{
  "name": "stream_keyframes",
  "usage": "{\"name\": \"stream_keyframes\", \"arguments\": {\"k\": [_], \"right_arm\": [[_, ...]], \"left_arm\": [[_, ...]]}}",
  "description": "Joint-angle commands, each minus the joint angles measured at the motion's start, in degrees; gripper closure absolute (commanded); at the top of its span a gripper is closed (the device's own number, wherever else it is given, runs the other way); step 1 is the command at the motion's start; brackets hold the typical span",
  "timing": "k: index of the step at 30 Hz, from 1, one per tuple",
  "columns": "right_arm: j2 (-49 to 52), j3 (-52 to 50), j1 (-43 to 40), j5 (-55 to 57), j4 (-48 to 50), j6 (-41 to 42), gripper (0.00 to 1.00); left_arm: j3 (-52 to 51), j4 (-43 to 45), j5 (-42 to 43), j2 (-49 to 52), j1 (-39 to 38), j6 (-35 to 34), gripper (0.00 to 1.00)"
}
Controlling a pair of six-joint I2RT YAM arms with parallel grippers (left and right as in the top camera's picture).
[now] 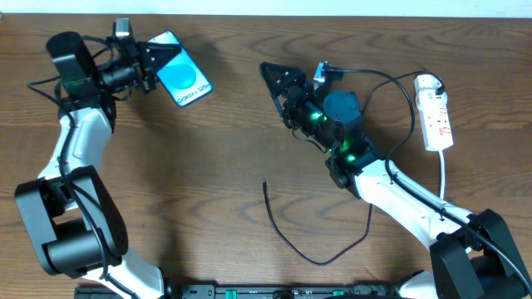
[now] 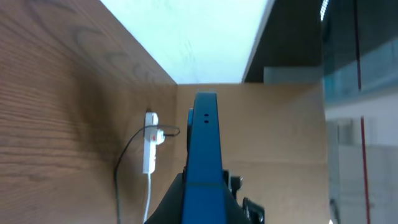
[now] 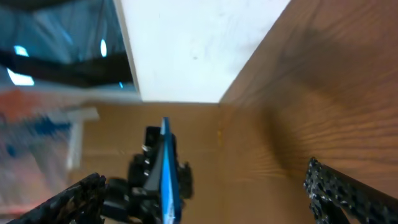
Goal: Plug charger to phone and switch on socket
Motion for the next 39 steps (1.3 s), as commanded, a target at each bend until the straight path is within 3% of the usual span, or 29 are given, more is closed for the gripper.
{"name": "stream_keyframes", "arguments": {"k": [1,4,15,20,24,39], "right_arm": [[-0.2,1.5,0.3,-2.8,-0.2,-9.9,0.01],[-0.2,4.4,-0.1,-4.0,-5.9,-14.2,0.01],[-0.2,27.5,-0.3,3.3,-52.7,-36.3,0.01],[-0.2,29.6,-0.3,6.2,-69.3,-39.8,0.01],[-0.2,29.1,-0.3,6.2,-75.8,-40.2,0.01],[2.3,29.1,1.4,7.1,-81.5,-43.8,0.01]], "left_arm": [[0.3,0.6,6.5,-1.7,1.2,7.0,0.93],[0.3,0.6,7.3,-1.7,1.8,10.2,0.92],[0.3,0.6,6.8,-1.7,4.2,14.4,0.93],[0.3,0.5,5.8,-1.7,6.4,14.4,0.93],[0.2,0.2,6.0,-1.7,7.1,14.2,0.92],[0.2,0.1,6.0,-1.7,7.0,14.2,0.92]]}}
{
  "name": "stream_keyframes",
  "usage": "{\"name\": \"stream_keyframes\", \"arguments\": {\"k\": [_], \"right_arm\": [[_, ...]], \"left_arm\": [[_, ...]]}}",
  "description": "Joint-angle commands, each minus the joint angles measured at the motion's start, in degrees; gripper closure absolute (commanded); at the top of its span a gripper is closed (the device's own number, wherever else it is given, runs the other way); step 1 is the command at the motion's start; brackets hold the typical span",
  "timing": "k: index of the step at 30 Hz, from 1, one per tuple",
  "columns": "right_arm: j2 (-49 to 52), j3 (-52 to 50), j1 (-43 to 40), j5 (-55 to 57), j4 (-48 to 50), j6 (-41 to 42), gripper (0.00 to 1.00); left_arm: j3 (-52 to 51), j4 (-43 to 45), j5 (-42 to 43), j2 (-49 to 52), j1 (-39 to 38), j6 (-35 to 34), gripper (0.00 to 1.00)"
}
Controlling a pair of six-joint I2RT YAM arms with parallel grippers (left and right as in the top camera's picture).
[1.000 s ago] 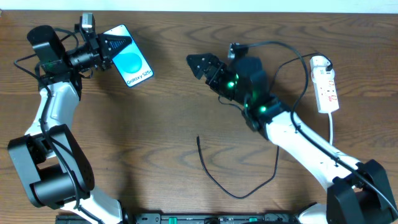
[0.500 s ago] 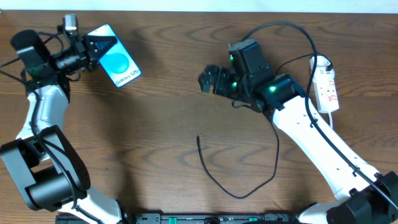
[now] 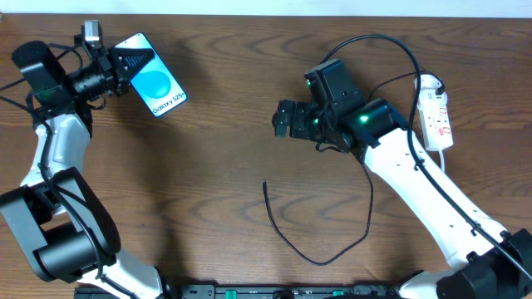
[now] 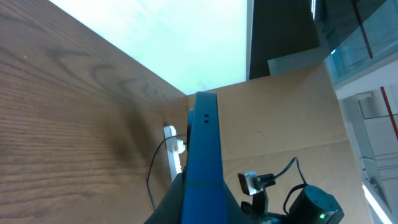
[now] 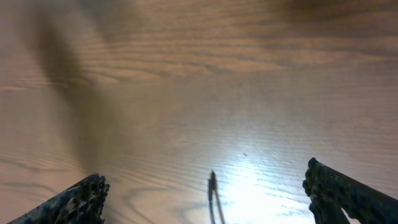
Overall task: Plug charger to phone and switch on socket
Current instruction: 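Lower the right gripper over the black cable's USB-C plug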
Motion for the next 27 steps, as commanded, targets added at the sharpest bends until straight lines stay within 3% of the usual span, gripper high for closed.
{"name": "stream_keyframes", "arguments": {"k": [1,10,15,27], "right_arm": [[3.3,0.2,1.8,1.1,-2.0,-1.9,0.01],[9.5,0.2,8.7,1.8,-4.3,-2.8,0.02],[12.1,0.2,12.7,7.7,-6.6,0.6,0.01],[20.1,0.2,17.0,8.3,-6.4,2.4,0.02]], "left_arm": [[0.2,0.3,1.0,-1.7,0.0,1.0,0.92],[0.2,0.3,1.0,-1.7,0.0,1.0,0.93],[0.2,0.3,1.0,-1.7,0.0,1.0,0.93],[0.2,0.3,1.0,-1.7,0.0,1.0,0.93]]}}
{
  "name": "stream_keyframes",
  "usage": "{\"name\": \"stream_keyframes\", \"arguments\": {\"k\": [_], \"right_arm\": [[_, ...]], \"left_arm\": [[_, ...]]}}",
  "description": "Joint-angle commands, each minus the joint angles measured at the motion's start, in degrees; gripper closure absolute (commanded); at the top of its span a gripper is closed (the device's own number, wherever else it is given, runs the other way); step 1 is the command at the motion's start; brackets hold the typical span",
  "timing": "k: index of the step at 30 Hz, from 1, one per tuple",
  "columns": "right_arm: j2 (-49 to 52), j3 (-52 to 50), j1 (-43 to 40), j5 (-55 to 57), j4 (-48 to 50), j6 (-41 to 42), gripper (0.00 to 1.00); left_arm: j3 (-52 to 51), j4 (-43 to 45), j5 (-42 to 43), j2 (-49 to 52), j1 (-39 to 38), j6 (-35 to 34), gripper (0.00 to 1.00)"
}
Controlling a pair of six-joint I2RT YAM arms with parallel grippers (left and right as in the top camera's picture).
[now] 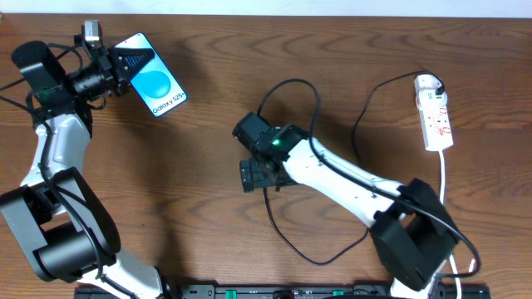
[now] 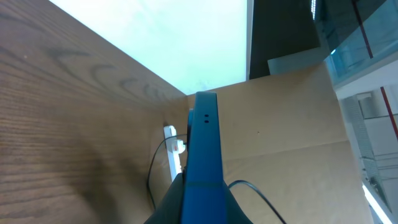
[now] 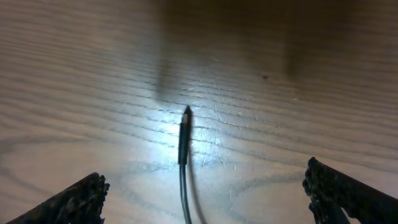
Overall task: Plug charger to phone and switch on socket
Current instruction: 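Lower the right gripper over the black cable's USB-C plug, then close the right gripper around the USB-C plug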
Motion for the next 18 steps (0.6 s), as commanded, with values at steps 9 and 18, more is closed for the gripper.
{"name": "stream_keyframes", "arguments": {"k": [9,18], "right_arm": [[4.5,0.2,2.7,1.1,-0.9,3.0,0.06],[6.7,0.2,3.6,3.3,-0.9,4.5,0.1]], "left_arm": [[0.2,0.3,1.0,-1.7,0.0,1.0,0.93],[0.2,0.3,1.0,-1.7,0.0,1.0,0.93]]}}
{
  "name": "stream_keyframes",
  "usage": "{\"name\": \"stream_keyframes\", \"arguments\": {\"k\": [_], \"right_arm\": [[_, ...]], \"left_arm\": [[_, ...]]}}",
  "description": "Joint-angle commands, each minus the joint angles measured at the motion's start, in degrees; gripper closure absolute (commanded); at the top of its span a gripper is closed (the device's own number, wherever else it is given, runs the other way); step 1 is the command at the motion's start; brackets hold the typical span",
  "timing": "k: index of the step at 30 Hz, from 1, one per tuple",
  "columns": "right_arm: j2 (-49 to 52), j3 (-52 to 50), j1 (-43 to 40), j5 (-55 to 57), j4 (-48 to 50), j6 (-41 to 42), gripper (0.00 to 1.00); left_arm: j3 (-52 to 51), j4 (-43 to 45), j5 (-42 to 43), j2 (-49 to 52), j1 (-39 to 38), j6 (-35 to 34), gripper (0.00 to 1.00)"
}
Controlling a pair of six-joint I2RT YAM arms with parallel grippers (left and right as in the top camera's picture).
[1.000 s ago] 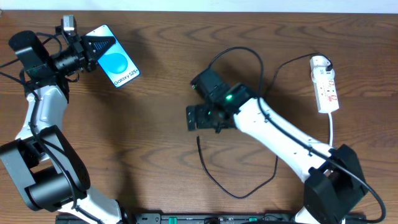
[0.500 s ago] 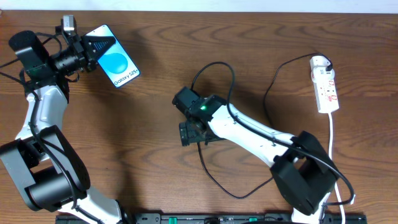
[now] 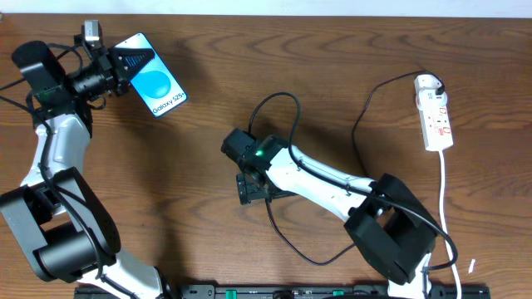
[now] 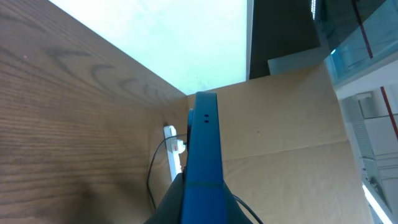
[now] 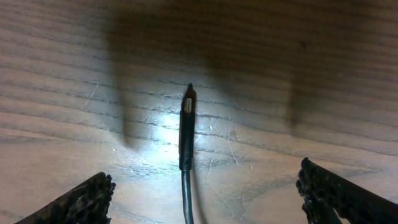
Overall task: Plug charger to phone and switch on socket
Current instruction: 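Close the right gripper around the USB-C plug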
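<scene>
My left gripper (image 3: 131,61) is shut on a blue phone (image 3: 156,85), held raised at the table's far left corner. The left wrist view shows that phone (image 4: 204,149) edge-on, rising from between the fingers. A black charger cable (image 3: 293,247) lies curved on the wood. Its plug end (image 5: 186,124) points away from the right wrist camera. My right gripper (image 3: 253,189) hangs open low over that end, one finger (image 5: 87,199) on each side and nothing gripped. The white power strip (image 3: 435,112) lies at the right.
The brown wooden table (image 3: 199,208) carries the cable's loop in front of my right arm. The power strip (image 4: 170,158) also shows small in the left wrist view, with a brown cardboard wall and a white wall behind the table.
My right gripper has shifted a little to the left and come lower over the cable's plug end, which now looks larger and sits between the open fingers. The left arm and phone have not moved.
At first my left gripper held the phone nearer the middle, and my right gripper was raised, facing it. Then the phone was at the far left and my right gripper faced down behind the cable's end. It then stood over that end, and now lower.
</scene>
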Motion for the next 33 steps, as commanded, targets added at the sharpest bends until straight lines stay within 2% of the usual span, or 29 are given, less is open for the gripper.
{"name": "stream_keyframes", "arguments": {"k": [1,12,18,22,33], "right_arm": [[2.4,0.2,0.3,1.8,-0.2,1.4,0.1],[3.4,0.2,0.3,4.3,0.2,3.5,0.09],[3.4,0.2,0.2,5.0,0.2,4.3,0.11],[3.5,0.2,0.2,5.6,0.2,4.7,0.16],[3.5,0.2,0.2,5.7,0.0,4.8,0.61]], "left_arm": [[0.2,0.3,1.0,-1.7,0.0,1.0,0.92],[0.2,0.3,0.9,-1.7,0.0,1.0,0.93],[0.2,0.3,0.9,-1.7,0.0,1.0,0.93],[0.2,0.3,0.9,-1.7,0.0,1.0,0.92],[0.2,0.3,0.9,-1.7,0.0,1.0,0.93]]}}
